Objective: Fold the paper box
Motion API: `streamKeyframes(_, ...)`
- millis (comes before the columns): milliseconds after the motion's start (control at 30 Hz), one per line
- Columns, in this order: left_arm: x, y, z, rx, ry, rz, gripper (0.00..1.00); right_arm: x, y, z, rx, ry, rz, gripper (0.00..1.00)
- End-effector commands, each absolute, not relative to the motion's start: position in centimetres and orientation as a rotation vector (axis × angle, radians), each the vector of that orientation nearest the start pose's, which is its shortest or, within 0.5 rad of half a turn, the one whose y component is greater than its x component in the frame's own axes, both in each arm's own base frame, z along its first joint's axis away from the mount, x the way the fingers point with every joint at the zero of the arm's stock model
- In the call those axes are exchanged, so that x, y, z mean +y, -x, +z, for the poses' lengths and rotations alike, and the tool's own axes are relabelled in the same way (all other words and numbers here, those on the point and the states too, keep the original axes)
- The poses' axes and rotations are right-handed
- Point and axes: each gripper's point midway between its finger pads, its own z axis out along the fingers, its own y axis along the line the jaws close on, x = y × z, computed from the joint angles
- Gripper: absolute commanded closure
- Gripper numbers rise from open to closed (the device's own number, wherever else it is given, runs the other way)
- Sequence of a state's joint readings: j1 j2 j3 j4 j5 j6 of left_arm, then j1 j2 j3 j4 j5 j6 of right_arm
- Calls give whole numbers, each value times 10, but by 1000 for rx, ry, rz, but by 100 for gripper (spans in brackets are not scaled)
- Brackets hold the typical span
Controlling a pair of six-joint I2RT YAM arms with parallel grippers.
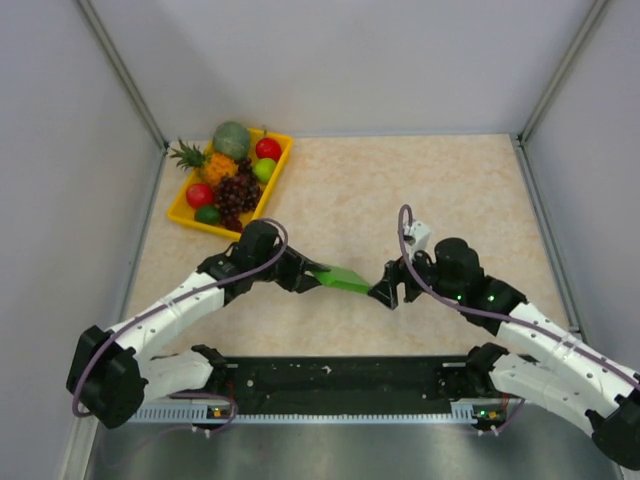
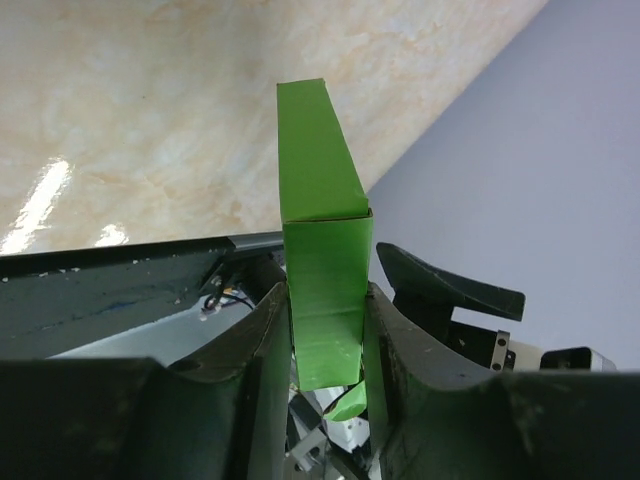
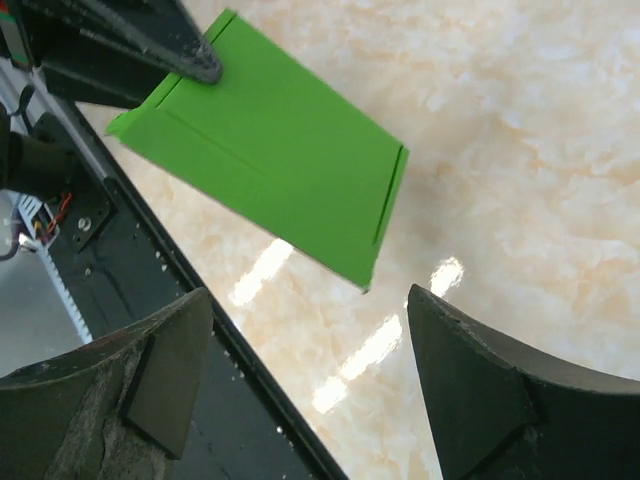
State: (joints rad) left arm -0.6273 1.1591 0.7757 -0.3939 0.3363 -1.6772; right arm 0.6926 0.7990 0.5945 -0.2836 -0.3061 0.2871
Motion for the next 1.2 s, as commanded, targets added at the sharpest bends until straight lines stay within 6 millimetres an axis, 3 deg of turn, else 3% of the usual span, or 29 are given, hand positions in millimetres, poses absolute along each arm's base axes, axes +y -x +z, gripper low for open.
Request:
streamKeyframes(0,-272,-208,192,2457,1208,-1543,100,220,-212,188,2023,322,847,20)
streamKeyframes(33,-269,-206,186,2455,1219,-1556,100,218,-215,195,2050,220,875,20)
streamKeyframes(67,-269,-209,195,2421,1194,-1617,100,220,-212,197,2071,179,941,20)
streamKeyframes(100,-269,-207,190,2419,1197,-1630,100,238,-200,219,1990,270,1119,19)
streamKeyframes(167,-269,-208,195,2399,1200,-1698,100,244,-184,228,1901,438,1176,20)
streamKeyframes(200,-269,-202,191,2433,1211,-1713,100,238,-182,218,1895,548,1088,20)
streamKeyframes(300,-264,-198,183,2479,1292,-1678,100,238,-185,219,1807,741,955,20)
streamKeyframes(367,-262,-198,182,2478,1345,-1686,100,257,-176,220,1764,877,937,20)
streamKeyframes(400,-263,-197,183,2483,1354,-1699,100,265,-184,216,1757,923,858,20)
streamKeyframes(433,-263,-196,185,2490,1362,-1710,100,278,-173,216,1721,995,850,20)
streamKeyframes(567,-262,-194,185,2509,1406,-1732,100,298,-174,211,1627,1130,706,20)
streamKeyframes(600,-263,-192,183,2521,1417,-1736,100,294,-186,210,1638,1099,603,21)
streamKeyframes(700,-263,-190,185,2533,1413,-1775,100,292,-197,207,1597,1082,449,27)
streamKeyframes(767,-264,-188,186,2537,1411,-1782,100,293,-199,216,1556,1051,443,32)
streamKeyframes(1033,-266,-190,190,2530,1420,-1832,100,314,-193,200,1559,1195,463,45)
streamKeyframes(1167,-268,-189,187,2537,1438,-1857,100,315,-186,195,1571,1231,471,39)
